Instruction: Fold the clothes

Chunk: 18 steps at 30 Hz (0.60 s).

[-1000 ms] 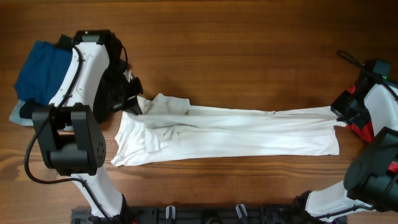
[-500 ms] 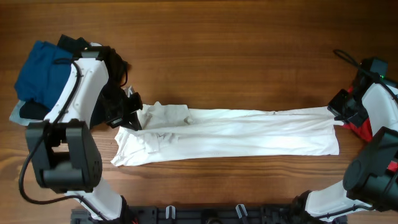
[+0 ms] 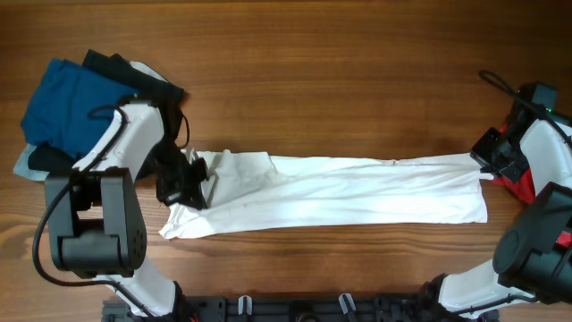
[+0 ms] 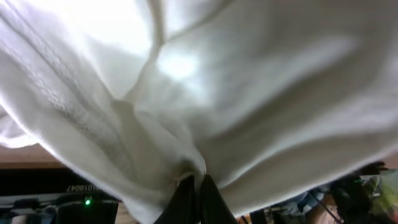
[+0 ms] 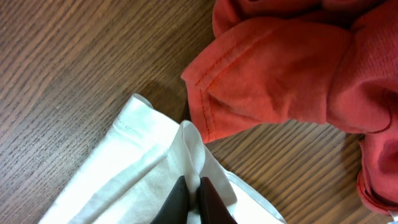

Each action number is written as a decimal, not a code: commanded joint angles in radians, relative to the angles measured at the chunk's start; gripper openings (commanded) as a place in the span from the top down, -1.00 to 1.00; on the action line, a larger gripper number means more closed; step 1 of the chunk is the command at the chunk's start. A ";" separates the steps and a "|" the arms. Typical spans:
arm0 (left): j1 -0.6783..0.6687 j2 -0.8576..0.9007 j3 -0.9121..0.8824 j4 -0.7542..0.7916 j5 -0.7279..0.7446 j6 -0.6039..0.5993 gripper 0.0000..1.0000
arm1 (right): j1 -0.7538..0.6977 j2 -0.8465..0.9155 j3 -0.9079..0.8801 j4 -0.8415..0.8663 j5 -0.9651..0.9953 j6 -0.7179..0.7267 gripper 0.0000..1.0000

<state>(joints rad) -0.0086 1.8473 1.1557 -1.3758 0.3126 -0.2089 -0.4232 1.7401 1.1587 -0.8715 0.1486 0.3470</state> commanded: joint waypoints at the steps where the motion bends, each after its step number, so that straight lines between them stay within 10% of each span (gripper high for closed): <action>1: -0.001 -0.011 -0.106 0.077 0.010 -0.035 0.92 | 0.006 -0.022 0.011 0.003 -0.016 -0.006 0.90; 18: -0.001 -0.066 -0.095 0.280 -0.180 -0.211 0.78 | 0.006 -0.022 0.011 0.006 -0.046 -0.011 0.89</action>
<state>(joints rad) -0.0093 1.8404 1.0019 -1.0985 0.2016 -0.4034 -0.4232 1.7401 1.1587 -0.8703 0.1230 0.3470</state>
